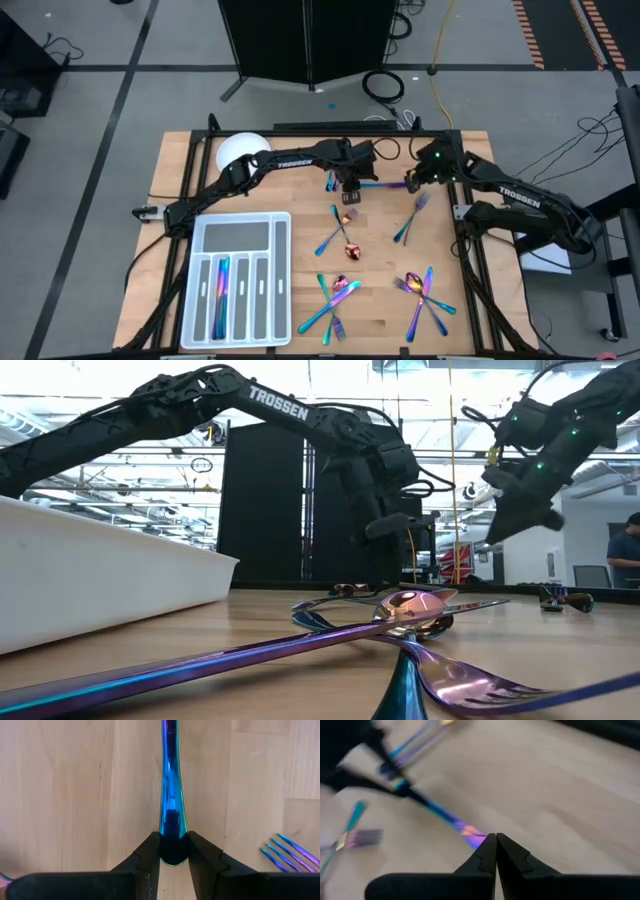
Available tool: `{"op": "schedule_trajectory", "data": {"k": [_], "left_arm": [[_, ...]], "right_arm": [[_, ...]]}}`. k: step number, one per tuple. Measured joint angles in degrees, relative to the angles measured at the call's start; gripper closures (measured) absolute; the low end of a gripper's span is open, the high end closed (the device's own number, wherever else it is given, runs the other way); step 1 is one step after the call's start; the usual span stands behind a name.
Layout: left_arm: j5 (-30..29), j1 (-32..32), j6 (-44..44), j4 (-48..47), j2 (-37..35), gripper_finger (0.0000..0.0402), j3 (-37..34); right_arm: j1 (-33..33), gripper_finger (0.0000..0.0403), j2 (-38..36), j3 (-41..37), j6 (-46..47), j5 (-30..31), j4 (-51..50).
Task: Sort silverware
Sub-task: Put the iridescent blue knife in the silverware tray
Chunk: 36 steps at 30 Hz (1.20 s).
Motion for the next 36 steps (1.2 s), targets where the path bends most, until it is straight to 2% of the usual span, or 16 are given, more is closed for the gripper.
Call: {"op": "schedule_trajectory", "data": {"k": [2,7,14,19,22,26,36], "left_arm": [[0.1,0.0,0.0,0.0,0.0,0.0322,0.0],[0.1,0.0,0.0,-0.3,0.0,0.0322,0.0],[0.3,-0.1,0.7,-0.6,0.0,0.0322,0.0],[0.5,-0.7,1.7,-0.9,-0.2,0.0322,0.0],[0.7,-1.1,2.9,-0.8,-0.4,0.0322,0.0],[0.7,-1.8,3.4,-0.8,-0.4,0.0322,0.0],[0.9,-2.3,3.6,-0.7,-0.4,0.0322,0.6]], "right_arm": [[1.1,0.0402,0.4,-1.3,-4.7,-1.6,2.6],[4.1,0.0381,2.3,-5.1,-20.0,-1.4,9.9],[7.6,0.0299,8.5,-5.9,-20.9,-1.3,16.6],[10.6,0.0228,14.6,-5.9,-27.2,-1.0,22.7],[12.0,0.02,17.2,-5.9,-29.3,-1.1,25.7],[12.9,0.0186,20.0,-5.8,-29.4,-1.7,28.6],[13.3,0.0192,29.0,-5.7,-29.3,-2.9,29.8]]}}
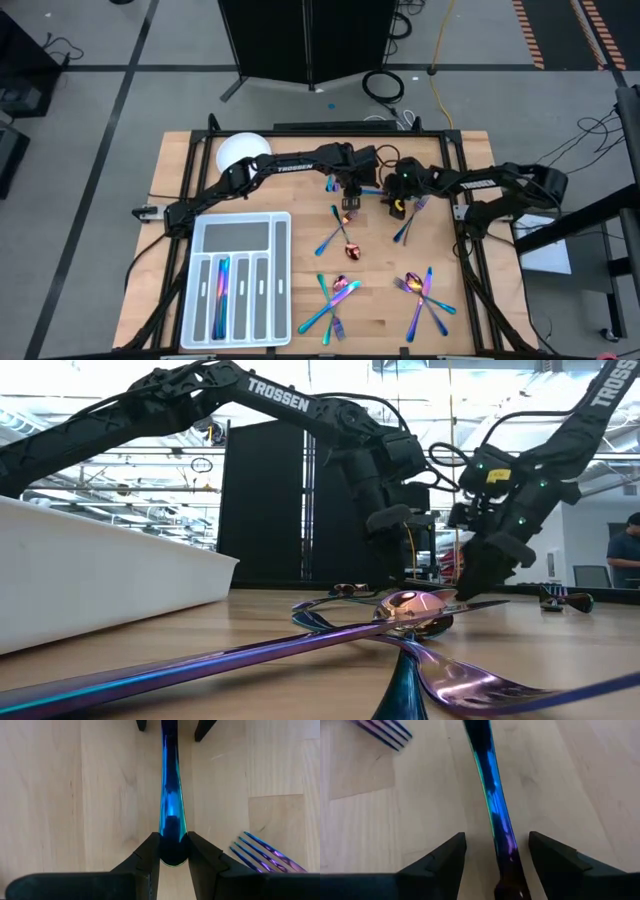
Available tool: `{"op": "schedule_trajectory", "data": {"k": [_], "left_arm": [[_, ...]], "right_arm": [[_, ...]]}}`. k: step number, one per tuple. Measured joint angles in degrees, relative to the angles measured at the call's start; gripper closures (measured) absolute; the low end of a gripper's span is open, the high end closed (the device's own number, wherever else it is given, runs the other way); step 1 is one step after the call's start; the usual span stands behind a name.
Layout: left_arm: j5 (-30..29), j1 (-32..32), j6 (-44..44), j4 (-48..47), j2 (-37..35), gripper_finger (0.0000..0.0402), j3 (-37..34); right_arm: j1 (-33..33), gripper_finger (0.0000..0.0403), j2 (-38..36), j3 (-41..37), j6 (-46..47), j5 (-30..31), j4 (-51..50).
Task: Sort silverware
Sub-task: Put the iridescent blue knife in the silverware tray
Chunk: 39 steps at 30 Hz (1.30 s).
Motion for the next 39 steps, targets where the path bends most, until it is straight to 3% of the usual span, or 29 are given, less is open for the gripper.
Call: {"op": "schedule_trajectory", "data": {"k": [8,18,24,29,33,39], "left_arm": [[0.0,0.0,0.0,0.1,0.0,0.0322,0.0],[-0.3,0.1,1.5,0.2,-0.1,0.0322,0.0],[-1.6,0.1,-0.1,0.2,-0.1,0.0315,0.0],[-2.7,0.3,-0.6,-3.3,-0.9,0.0274,0.6],[-1.9,0.9,-0.6,-7.2,-3.7,0.0244,0.9],[-3.8,1.6,-1.8,-12.3,-10.5,0.0238,0.9]], "right_arm": [[0.0,0.0217,1.7,0.1,0.2,1.0,0.9],[0.0,0.0385,1.0,-0.1,-5.7,2.0,3.1],[0.0,0.0387,1.0,-0.1,-5.8,2.0,3.3],[0.0,0.0387,1.1,-0.1,-6.7,2.9,5.3],[-0.2,0.0387,1.1,-0.1,-7.2,5.3,7.4],[-0.9,0.0387,1.1,-0.1,-7.7,6.6,10.9]]}}
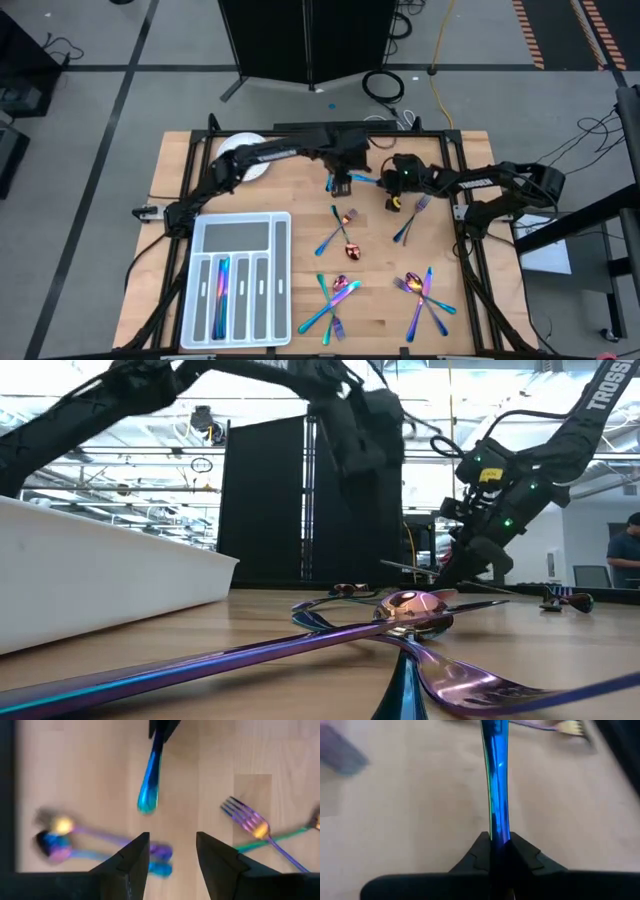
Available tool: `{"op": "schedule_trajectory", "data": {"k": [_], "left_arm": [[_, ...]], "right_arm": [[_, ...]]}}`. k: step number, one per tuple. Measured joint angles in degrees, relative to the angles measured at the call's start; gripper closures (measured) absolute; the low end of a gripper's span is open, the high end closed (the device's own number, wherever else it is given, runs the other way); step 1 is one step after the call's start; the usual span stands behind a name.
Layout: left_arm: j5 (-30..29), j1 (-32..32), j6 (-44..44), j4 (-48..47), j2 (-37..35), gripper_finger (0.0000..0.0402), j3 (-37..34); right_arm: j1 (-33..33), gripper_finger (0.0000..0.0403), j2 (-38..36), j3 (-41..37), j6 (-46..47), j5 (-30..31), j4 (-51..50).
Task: Sort silverware
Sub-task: Put the iridescent blue knife in the silverware tray
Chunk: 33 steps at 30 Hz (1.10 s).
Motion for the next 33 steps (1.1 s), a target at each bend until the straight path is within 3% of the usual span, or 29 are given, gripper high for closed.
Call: {"op": "schedule_trajectory", "data": {"k": [10,17,20,24,29,33], "left_arm": [[-0.2,0.0,-11.1,-21.7,-16.5,0.0237,0.0],[-0.8,-5.7,-25.0,-20.6,-33.9,0.0237,-7.5],[-5.0,-11.2,-33.0,-17.4,-41.0,0.0237,-14.0],[-13.2,-20.5,-40.8,-11.2,-49.4,0.0237,-25.8],[-22.5,-31.6,-50.6,-1.1,-57.7,0.0237,-45.8],[-25.1,-37.6,-56.7,13.6,-61.8,0.0237,-63.0]], "right_arm": [[-0.1,0.0387,-0.8,0.0,-9.7,7.0,12.0],[5.3,0.0387,-6.7,1.4,-20.0,7.9,15.0],[9.7,0.0386,-10.1,4.9,-24.3,8.1,11.8],[18.4,0.0386,-12.2,11.9,-30.4,13.5,4.2],[29.5,0.0386,-10.7,20.7,-35.3,21.7,-3.9],[36.4,0.0386,-7.8,25.3,-37.2,27.7,-8.4]]}}
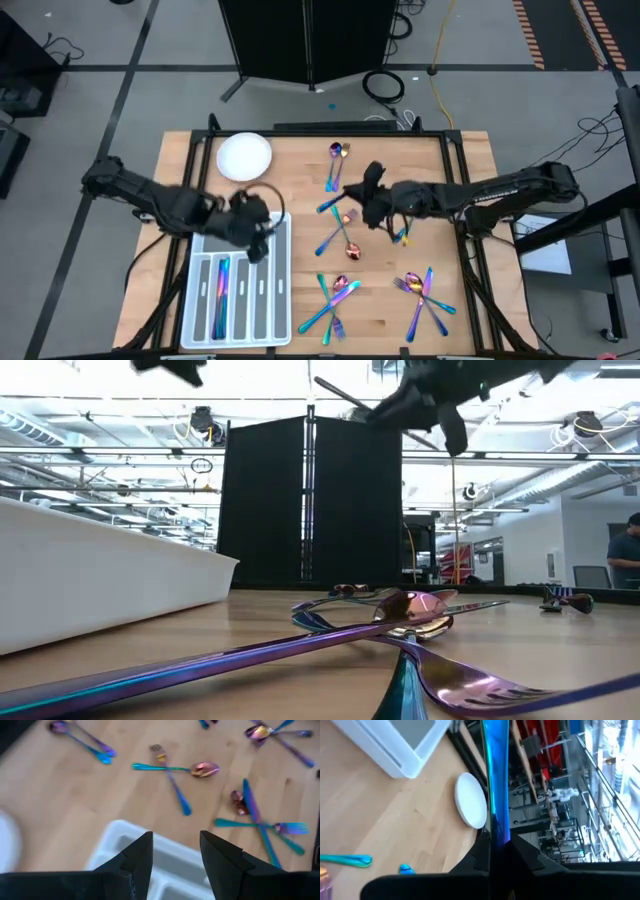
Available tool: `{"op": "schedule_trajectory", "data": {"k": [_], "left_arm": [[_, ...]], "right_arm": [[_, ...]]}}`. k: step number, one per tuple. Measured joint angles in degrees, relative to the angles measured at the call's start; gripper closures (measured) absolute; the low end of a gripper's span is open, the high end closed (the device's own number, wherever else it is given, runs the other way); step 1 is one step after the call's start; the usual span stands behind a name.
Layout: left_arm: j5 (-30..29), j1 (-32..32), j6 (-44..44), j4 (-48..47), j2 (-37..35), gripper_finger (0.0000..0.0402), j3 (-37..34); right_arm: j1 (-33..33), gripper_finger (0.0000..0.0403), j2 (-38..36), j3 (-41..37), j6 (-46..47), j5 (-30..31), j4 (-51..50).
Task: Sort silverware
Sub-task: Put the iridescent blue knife in the silverware tray
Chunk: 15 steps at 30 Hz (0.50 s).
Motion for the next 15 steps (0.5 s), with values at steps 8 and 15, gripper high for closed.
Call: {"op": "schedule_trajectory", "data": {"k": [8,15], "left_arm": [[4.6,-1.0,-2.5,35.5,0.4,0.0237,-22.1],[14.2,6.6,-12.5,57.3,2.2,0.0237,-29.6]], "right_arm": [[11.4,0.0386,8.5,2.9,0.5,10.3,-10.1],[19.9,0.0385,17.8,3.0,3.5,14.2,-9.3]]}}
